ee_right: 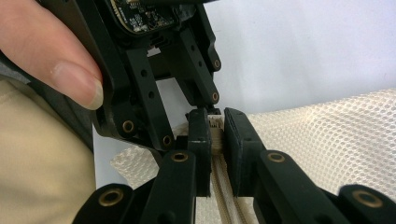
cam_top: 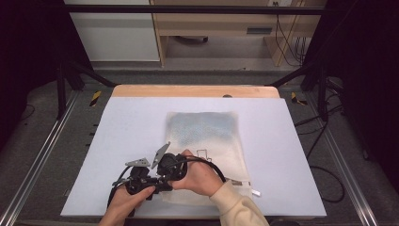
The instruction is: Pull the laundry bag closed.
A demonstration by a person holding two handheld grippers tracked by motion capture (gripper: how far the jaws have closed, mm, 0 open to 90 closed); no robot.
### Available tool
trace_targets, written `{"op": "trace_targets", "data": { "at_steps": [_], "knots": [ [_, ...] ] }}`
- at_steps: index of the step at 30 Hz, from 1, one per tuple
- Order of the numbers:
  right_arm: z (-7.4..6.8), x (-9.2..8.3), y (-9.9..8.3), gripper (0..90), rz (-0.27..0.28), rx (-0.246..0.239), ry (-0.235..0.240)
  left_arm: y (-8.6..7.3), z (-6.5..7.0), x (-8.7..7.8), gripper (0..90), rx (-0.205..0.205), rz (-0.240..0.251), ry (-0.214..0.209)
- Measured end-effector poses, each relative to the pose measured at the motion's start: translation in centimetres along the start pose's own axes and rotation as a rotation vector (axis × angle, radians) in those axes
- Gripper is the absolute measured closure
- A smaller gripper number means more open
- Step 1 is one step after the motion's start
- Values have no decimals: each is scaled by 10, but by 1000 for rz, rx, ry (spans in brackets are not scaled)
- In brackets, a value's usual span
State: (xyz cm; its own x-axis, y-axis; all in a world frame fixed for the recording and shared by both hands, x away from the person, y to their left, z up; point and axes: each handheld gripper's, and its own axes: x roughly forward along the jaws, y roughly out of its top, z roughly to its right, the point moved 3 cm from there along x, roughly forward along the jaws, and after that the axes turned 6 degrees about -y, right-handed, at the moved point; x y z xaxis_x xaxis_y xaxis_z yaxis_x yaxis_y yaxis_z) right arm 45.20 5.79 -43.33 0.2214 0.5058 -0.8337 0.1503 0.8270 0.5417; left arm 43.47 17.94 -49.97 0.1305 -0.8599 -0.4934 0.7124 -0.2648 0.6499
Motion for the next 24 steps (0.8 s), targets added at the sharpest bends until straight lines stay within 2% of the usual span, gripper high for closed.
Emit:
{"op": "trace_targets", "data": {
  "at_steps": [5,11,24],
  "knots": [
    [0,0,0,818,-7,-1,-2,-1,1,4,582,8,-8,5],
    [0,0,0,817,-2,2,1,-1,0,3,621,2,0,8],
    [1,0,-1,817,3,-3,4,0,-3,2,746,19,-9,15]
  ]
}}
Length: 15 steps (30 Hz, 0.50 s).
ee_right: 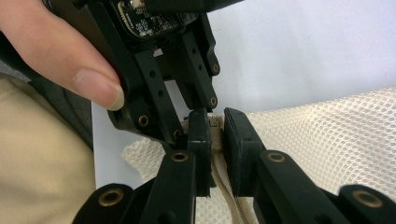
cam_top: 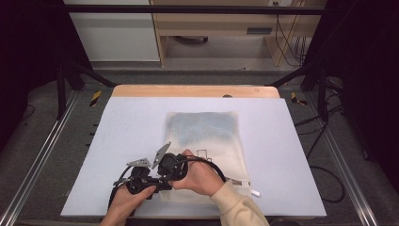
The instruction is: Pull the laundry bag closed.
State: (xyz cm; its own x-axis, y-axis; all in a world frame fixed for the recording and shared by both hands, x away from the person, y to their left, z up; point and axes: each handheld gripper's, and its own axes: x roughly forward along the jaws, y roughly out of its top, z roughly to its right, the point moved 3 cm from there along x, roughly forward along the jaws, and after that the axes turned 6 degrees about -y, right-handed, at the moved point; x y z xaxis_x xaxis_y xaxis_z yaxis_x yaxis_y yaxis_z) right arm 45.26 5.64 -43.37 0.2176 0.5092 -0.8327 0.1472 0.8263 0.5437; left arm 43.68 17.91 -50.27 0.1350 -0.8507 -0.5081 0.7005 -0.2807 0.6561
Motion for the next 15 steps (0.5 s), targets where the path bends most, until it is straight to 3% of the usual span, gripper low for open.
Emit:
{"op": "trace_targets", "data": {
  "at_steps": [5,15],
  "knots": [
    [0,-1,0,817,-2,0,-2,0,0,0,796,9,1,13],
    [0,-1,-1,817,0,-1,-3,1,0,-1,805,22,-2,22]
  ]
}}
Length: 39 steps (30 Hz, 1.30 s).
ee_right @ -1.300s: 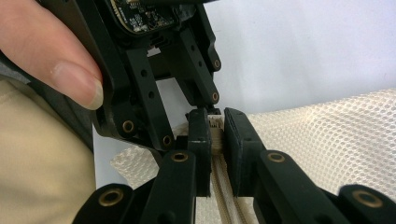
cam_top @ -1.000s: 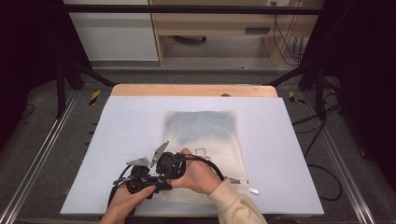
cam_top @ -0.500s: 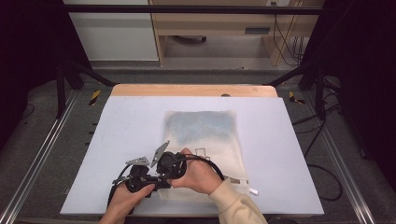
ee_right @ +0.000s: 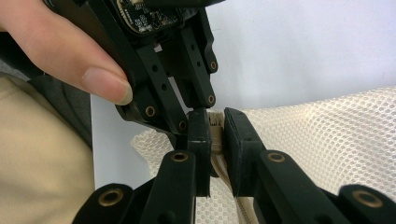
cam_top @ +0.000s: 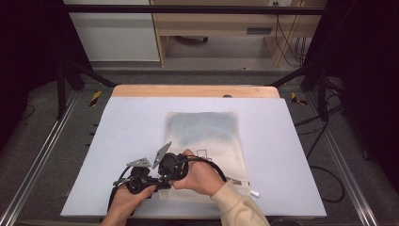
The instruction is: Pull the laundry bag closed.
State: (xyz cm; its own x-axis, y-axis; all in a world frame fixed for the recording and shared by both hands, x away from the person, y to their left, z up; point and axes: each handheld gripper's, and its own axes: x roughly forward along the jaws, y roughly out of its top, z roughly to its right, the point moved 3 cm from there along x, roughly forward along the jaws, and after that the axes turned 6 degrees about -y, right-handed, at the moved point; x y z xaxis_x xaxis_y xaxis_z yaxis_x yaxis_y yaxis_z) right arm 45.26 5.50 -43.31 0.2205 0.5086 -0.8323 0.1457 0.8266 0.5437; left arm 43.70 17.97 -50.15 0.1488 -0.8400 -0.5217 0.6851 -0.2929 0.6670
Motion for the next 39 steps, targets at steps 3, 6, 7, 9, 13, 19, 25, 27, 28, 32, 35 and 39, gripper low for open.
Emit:
{"op": "trace_targets", "data": {
  "at_steps": [3,6,7,9,13,19,25,27,28,32,35,39],
  "knots": [
    [0,0,0,817,-1,0,1,0,0,0,805,0,3,0],
    [0,0,0,817,0,-2,0,0,0,0,807,5,2,2],
    [1,0,0,817,0,-4,-1,0,0,0,810,8,1,5],
    [1,0,-1,817,3,-3,2,1,0,-1,815,15,0,11],
    [2,0,-3,818,0,-3,0,1,1,-1,822,15,4,13],
    [3,0,-7,819,-2,-6,2,1,1,-2,825,31,-2,15],
    [6,0,-13,820,-27,-7,0,2,0,-3,830,31,3,18],
    [7,-1,-16,820,-29,-5,-1,2,1,-4,830,30,6,17],
    [7,-1,-17,820,-33,-5,-5,2,1,-4,830,36,3,17],
    [8,-3,-19,820,-29,5,-4,3,2,-4,829,41,6,19],
    [8,-4,-20,820,-37,1,-7,3,2,-3,829,44,5,24],
    [8,-5,-20,820,-38,-6,-7,3,2,-3,828,49,5,24]
  ]
}}
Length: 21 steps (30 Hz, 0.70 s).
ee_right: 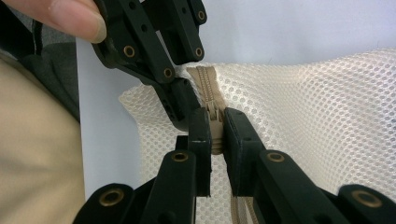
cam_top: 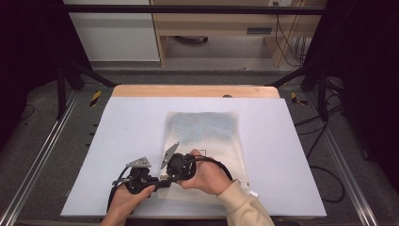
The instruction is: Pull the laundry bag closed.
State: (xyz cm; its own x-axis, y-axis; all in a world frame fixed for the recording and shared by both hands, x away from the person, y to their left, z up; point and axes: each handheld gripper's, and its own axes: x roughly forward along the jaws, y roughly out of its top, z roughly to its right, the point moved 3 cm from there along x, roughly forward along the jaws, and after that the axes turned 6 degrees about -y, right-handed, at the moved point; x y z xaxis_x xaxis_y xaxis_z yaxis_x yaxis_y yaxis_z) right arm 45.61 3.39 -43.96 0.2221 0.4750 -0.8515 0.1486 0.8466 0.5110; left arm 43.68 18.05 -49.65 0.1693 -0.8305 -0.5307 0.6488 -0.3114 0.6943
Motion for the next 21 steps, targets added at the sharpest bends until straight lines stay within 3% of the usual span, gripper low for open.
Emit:
{"op": "trace_targets", "data": {
  "at_steps": [21],
  "knots": [
    [-2,-3,-6,820,7,9,-2,1,3,0,827,19,-9,-1]
  ]
}}
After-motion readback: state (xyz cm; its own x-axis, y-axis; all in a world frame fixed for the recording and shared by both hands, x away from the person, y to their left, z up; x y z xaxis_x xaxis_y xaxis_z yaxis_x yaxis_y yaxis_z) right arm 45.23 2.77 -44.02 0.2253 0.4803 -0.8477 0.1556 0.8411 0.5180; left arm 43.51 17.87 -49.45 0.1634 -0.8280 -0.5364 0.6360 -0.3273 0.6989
